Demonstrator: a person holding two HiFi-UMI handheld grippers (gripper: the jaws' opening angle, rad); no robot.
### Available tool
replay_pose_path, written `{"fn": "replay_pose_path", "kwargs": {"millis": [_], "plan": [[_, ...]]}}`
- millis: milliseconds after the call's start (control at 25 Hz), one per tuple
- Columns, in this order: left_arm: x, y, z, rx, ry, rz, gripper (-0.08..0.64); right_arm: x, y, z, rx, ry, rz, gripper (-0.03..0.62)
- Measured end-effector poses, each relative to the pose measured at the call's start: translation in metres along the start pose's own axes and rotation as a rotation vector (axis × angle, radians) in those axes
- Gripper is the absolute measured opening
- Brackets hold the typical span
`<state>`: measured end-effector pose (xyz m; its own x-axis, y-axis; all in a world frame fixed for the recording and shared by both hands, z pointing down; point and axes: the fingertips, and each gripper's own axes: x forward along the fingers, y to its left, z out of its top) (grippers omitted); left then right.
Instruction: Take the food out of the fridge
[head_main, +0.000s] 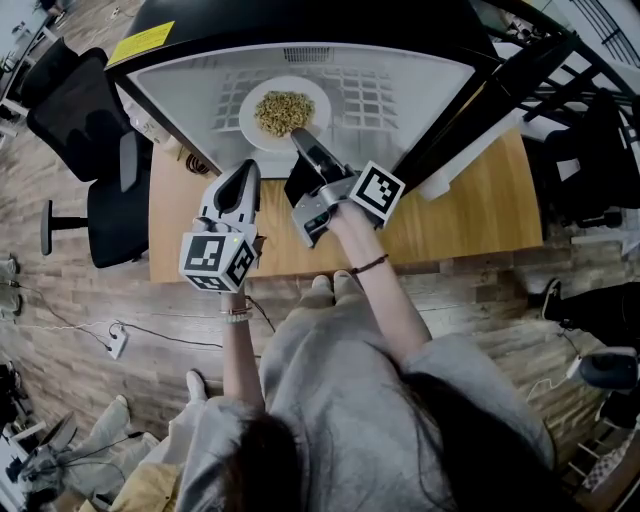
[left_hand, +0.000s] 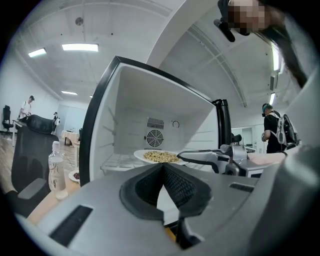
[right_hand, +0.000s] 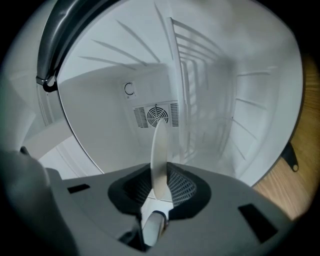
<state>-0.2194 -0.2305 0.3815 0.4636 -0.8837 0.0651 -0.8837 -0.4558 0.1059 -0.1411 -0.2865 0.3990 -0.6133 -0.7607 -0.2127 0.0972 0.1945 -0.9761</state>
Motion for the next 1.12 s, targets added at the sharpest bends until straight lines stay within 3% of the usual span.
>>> {"fn": "replay_pose_path", "kwargs": {"millis": [520,1120], "plan": [[-0.015,-0.027,0.000,0.053,0.014,-0.056,0.008,-0.029,0.012,-0.004,0.051,0.095,0.027,0.072],[-0.037,-0.046,-0.007,0.055,0.032,-0.014,0.008,-0.065,0.019,-0.014,0.090,0.193,0.058,0.072]]}}
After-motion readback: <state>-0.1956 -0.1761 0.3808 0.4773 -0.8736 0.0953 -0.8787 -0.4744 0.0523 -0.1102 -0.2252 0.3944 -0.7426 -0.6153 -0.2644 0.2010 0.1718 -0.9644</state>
